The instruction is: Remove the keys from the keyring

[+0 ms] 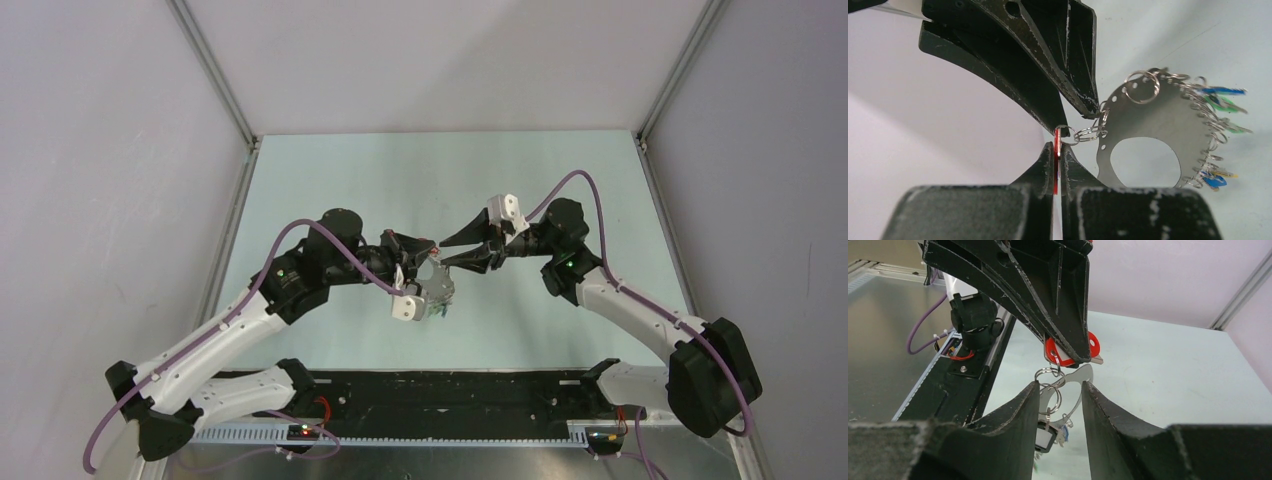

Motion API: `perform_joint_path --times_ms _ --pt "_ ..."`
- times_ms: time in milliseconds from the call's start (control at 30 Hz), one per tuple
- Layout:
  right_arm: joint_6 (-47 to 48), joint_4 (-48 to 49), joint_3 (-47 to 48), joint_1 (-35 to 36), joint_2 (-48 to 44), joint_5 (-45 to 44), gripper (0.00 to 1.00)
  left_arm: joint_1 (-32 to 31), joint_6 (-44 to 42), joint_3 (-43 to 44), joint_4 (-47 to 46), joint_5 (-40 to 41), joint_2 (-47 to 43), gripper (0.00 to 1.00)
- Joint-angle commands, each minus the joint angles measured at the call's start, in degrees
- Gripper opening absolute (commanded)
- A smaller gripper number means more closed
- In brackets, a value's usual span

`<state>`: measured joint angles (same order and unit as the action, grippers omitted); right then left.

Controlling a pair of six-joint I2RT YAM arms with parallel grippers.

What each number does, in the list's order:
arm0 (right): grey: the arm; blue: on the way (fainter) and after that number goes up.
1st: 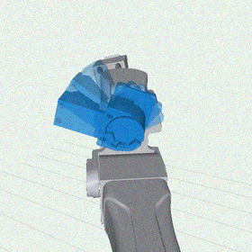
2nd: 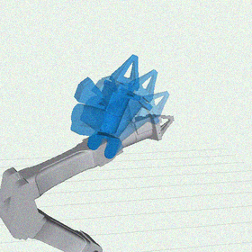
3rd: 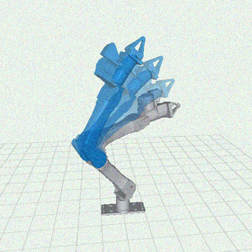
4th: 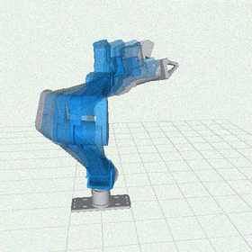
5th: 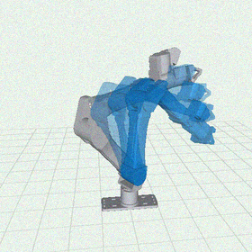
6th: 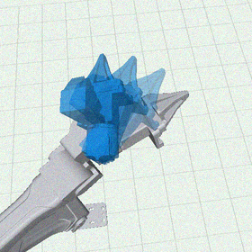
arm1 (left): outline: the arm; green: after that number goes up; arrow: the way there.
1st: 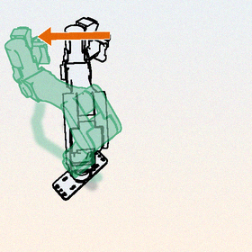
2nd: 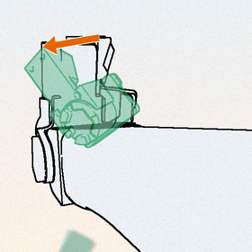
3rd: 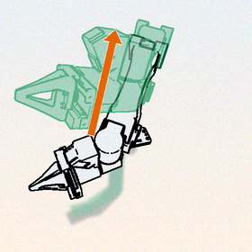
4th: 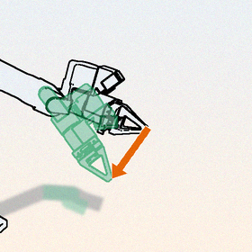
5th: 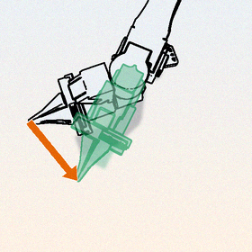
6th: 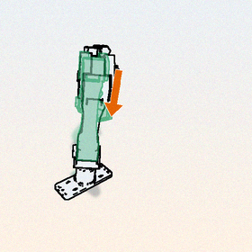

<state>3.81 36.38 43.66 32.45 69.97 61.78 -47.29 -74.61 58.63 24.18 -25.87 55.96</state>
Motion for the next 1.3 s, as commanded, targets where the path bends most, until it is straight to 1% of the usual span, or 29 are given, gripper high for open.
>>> perform_joint_path --times_ms 0,300,567,700,833,1033,1267 --pt "-2.31 3.63 1.96 0.76 0.59 1.61 0.42 0.0 -1.55 3.43 -3.14 -0.9 -0.62 0.0" --pt "-2.5 5.28 1.95 1.93 1.74 -0.54 0.42 0.01 -1.62 3.81 -3.19 -1.59 -0.87 0.0" --pt "-3.39 5.43 1.96 2.27 1.39 -0.45 0.44 0.01 -1.79 3.71 -3.21 -1.21 -0.85 0.0" --pt "-2.69 3.62 1.96 2.17 0.26 -1.22 0.49 0.04 -1.86 3.68 -3.26 -0.32 -0.76 0.0" --pt "-1.06 0.65 1.96 1.52 -1.26 -2.19 0.5 0.06 -1.85 3.53 -3.24 -0.21 -0.93 0.0" --pt "-1.05 -1.15 1.96 0.03 -2.58 -1.97 0.5 0.02 -1.8 3.51 -3.22 -0.08 -0.79 0.0" --pt "-0.48 -3.71 1.96 -0.08 -3.01 -0.84 0.49 0.0 -1.88 3.55 -3.22 0.03 -0.9 0.0"
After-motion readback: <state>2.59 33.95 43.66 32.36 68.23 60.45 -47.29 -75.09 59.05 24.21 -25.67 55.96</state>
